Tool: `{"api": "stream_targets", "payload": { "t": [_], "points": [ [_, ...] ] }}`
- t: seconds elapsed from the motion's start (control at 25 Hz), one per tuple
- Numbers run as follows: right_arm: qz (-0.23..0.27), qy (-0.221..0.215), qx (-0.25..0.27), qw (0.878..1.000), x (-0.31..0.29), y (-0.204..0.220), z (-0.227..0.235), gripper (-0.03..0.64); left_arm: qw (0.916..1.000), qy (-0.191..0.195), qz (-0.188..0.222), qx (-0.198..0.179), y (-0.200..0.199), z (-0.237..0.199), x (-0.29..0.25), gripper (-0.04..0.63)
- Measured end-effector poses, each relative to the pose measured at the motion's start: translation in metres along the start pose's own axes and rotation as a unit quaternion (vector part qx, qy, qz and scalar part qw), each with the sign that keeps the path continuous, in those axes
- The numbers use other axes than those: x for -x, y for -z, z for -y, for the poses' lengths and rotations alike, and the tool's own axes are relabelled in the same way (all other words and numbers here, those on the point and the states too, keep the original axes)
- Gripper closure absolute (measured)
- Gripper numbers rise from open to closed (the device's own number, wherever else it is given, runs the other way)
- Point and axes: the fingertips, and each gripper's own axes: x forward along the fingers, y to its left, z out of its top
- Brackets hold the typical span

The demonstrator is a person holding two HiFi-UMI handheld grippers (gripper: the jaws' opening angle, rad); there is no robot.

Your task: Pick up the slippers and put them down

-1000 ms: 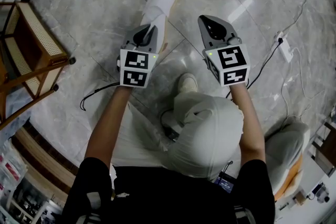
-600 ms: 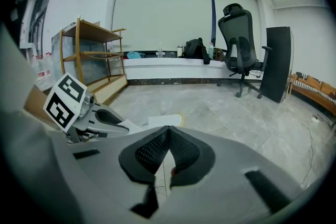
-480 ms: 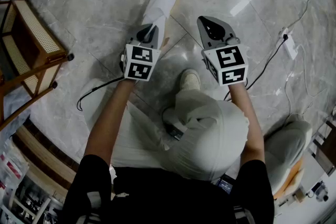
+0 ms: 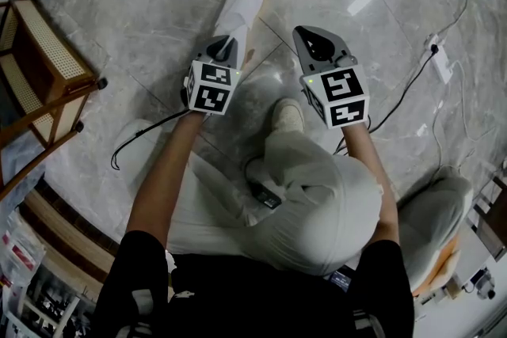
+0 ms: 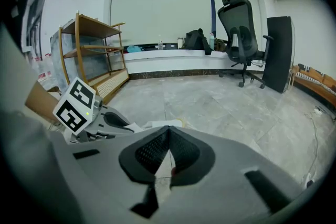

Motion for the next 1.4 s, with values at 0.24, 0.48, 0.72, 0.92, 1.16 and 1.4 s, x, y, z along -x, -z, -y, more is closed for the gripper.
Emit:
{"api": "stream_targets", "payload": {
  "t": [0.24,0.48,0.72,0.92,1.16,1.4],
  "points": [
    [-0.018,-0.005,-0.001,1.000,-0.006,0.013,-0.003,0.632,0.9997,0.008,-0.021,-0.001,0.017,0.004,-0.011,0.574],
    [-0.020,-0.008,0.003,1.000,-0.008,0.017,-0.005,0.632,0.9992,0.010,-0.037,0.007,0.030,0.005,-0.019,0.574],
    [-0.027,-0.017,0.003,0.999,-0.011,0.024,-0.010,0.632,0.9987,0.013,-0.048,0.006,0.043,0.008,-0.026,0.574],
    [-0.035,-0.024,0.004,0.999,-0.011,0.031,-0.012,0.632,0.9985,0.012,-0.051,0.013,0.049,0.007,-0.028,0.574],
    [-0.036,-0.030,-0.002,0.999,-0.014,0.036,-0.015,0.632,0.9981,0.018,-0.056,0.017,0.052,0.008,-0.032,0.574],
    [-0.038,-0.031,-0.002,0.999,-0.015,0.038,-0.015,0.632,0.9979,0.014,-0.062,0.016,0.057,0.004,-0.033,0.574]
  ]
}}
